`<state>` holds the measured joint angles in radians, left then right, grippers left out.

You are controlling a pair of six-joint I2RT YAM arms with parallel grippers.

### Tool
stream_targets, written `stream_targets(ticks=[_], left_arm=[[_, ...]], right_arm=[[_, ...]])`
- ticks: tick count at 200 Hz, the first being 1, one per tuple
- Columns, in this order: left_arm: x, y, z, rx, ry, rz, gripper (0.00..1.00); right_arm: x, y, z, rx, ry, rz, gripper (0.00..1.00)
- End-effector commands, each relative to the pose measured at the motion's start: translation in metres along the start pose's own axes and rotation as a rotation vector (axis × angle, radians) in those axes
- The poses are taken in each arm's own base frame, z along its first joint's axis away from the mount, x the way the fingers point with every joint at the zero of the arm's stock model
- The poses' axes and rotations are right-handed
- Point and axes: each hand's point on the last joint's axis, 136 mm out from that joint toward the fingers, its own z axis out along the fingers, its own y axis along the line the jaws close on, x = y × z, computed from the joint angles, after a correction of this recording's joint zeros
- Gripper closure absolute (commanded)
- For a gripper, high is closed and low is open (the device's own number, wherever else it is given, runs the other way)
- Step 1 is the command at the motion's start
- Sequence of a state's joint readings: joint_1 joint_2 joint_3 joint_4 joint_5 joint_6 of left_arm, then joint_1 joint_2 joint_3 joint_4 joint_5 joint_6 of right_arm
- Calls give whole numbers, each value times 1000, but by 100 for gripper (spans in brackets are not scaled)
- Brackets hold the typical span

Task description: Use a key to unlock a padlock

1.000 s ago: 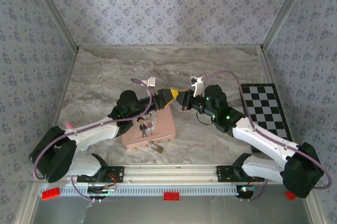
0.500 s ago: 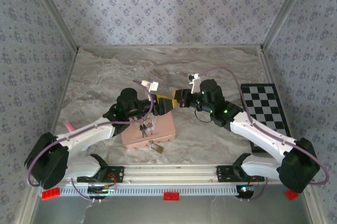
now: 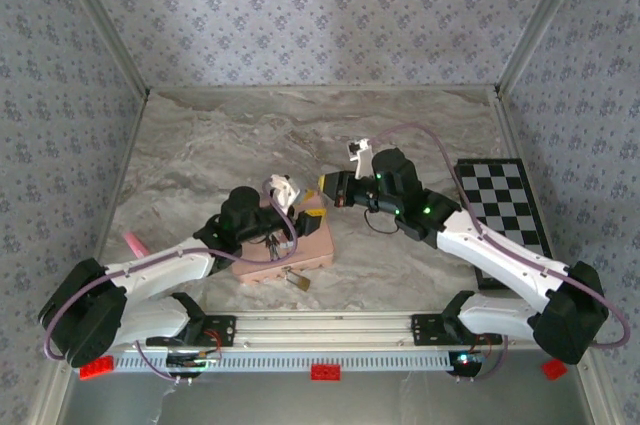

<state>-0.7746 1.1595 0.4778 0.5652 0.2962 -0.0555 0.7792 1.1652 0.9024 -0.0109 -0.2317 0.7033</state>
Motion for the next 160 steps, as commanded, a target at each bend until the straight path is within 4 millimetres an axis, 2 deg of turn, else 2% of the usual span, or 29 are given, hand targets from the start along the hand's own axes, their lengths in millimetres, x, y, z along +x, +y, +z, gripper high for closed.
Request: stream_targets(ticks=[1, 21, 26, 34, 105, 115, 120, 131, 160], left_arm=[[-30, 4, -2, -37, -110, 128, 40], [-33, 3, -2, -36, -128, 130, 42], [-35, 2, -2, -25, -132, 136, 48], [-35, -1, -2, -13, -128, 140, 50], [-37, -5, -10, -2, -151, 166, 61], [-37, -8, -10, 10, -149, 169, 66], [-37, -10, -10, 26, -141, 176, 73], [-36, -13, -9, 48, -119, 184, 76], [-37, -14, -9, 51, -129, 186, 77]], right_arm=[[-5, 9, -3, -4, -6, -5, 100], [-2, 10, -3, -3, -2, -5, 100], [-2, 10, -3, -3, -2, -5, 100], [-1, 10, -3, -2, -1, -5, 100], [1, 10, -2, -1, 0, -5, 100], [1, 11, -2, -4, 0, -5, 100], [1, 10, -2, -2, 0, -5, 100], [2, 9, -2, 0, 1, -4, 100], [3, 10, -1, -1, 3, -2, 100]])
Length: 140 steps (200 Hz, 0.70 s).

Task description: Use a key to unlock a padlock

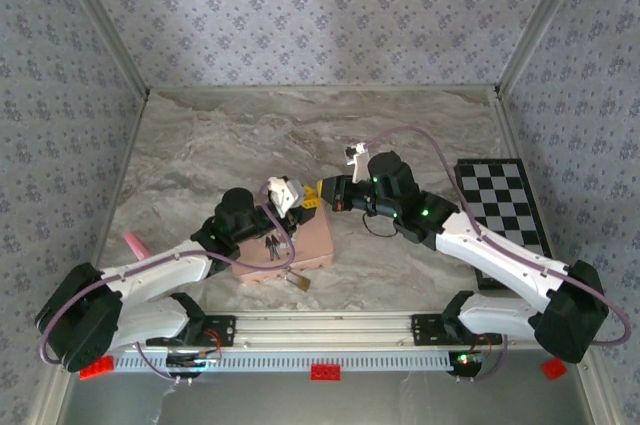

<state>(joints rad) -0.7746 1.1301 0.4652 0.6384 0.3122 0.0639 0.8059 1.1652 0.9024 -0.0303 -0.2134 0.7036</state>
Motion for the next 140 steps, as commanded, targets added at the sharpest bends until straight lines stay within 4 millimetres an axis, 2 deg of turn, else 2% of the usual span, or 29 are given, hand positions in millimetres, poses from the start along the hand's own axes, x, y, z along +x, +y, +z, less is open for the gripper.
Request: stream_targets(ticks=[1, 71, 112, 140], left_arm=[[-18, -6, -2, 34, -46, 39, 77], [-22, -5, -3, 27, -58, 40, 83], [-21, -8, -3, 47, -42, 46, 98], [-20, -7, -3, 42, -30, 49, 100]], right_arm=[[-6, 7, -3, -10, -17, 3, 100], [-4, 7, 0, -12, -11, 5, 100], [-1, 5, 2, -6, -9, 10, 100], [-1, 1, 2, 11, -16, 22, 100]])
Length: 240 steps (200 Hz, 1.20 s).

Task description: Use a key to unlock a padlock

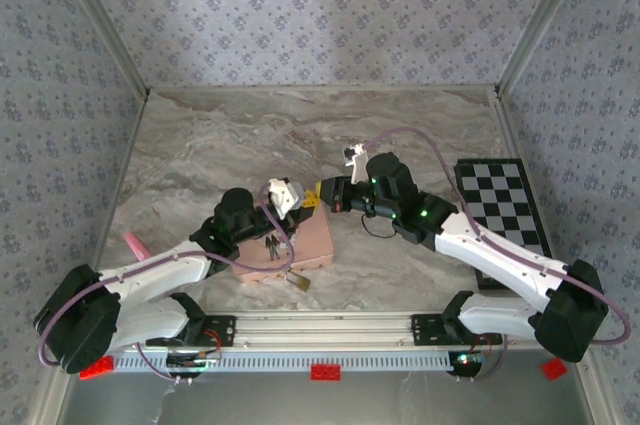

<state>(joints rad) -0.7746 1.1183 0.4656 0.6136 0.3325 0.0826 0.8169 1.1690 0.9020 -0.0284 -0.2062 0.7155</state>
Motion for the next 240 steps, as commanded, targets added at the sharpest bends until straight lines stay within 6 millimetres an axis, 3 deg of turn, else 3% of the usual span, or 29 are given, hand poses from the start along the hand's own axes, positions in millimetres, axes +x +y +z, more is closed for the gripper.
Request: stream_targets(ticks=[1, 30, 47, 68, 80, 118, 135, 179, 207, 240], left_arm=[[-21, -3, -2, 20, -40, 35, 100], [-16, 9, -5, -45, -6, 46, 100], [1, 13, -7, -66, 84, 120, 100], [21, 21, -14, -117, 174, 270, 100], [28, 22, -19, -129, 194, 391, 100], [28, 20, -30, -125, 178, 736, 100], [20, 25, -29, -143, 169, 761, 100], [19, 30, -25, -157, 178, 855, 100], [18, 33, -25, -174, 178, 872, 100], [19, 31, -25, -162, 173, 883, 100]], right_arm=[[-3, -1, 1, 11, -20, 14, 100], [-6, -4, -3, 29, -37, 24, 100], [-8, -7, -6, 45, -46, 34, 100], [-10, -11, -11, 64, -63, 65, 74], [-10, -14, -12, 66, -77, 106, 69], [4, -3, -3, -39, -83, 376, 69], [13, 4, 4, -77, -82, 455, 69], [27, -2, 6, -56, -66, 584, 70], [43, -19, 2, 66, -56, 620, 70], [51, -25, 6, 48, -58, 689, 72]])
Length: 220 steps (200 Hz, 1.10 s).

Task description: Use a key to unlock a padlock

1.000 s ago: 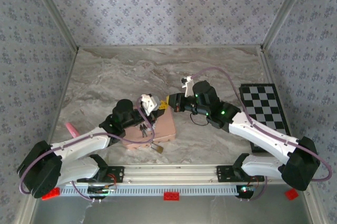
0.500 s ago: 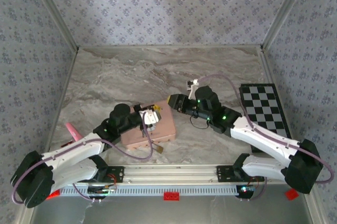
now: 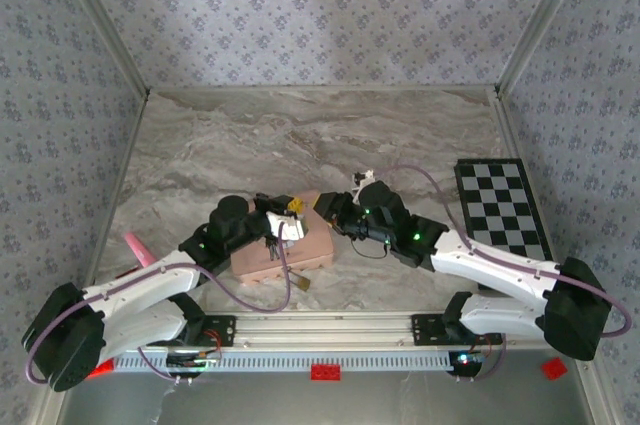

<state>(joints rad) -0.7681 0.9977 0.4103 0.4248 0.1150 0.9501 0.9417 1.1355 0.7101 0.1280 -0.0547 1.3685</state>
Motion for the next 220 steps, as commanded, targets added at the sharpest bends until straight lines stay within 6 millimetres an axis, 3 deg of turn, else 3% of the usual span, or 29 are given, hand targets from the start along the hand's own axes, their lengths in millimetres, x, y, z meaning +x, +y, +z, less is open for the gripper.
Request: stream_targets(ticks=[1, 79, 151, 220], left_arm=[[-10, 13, 0, -43, -36, 43, 100], [-15, -5, 3, 39, -49, 71, 100], [-19, -14, 6, 70, -48, 100, 100], [-18, -20, 8, 86, -38, 111, 100]], right_arm=[[-4, -9, -3, 14, -35, 81, 72], [-4, 0, -3, -12, -29, 76, 71], [4, -12, 12, 34, 14, 101, 70], [10, -11, 19, 23, 48, 109, 75]])
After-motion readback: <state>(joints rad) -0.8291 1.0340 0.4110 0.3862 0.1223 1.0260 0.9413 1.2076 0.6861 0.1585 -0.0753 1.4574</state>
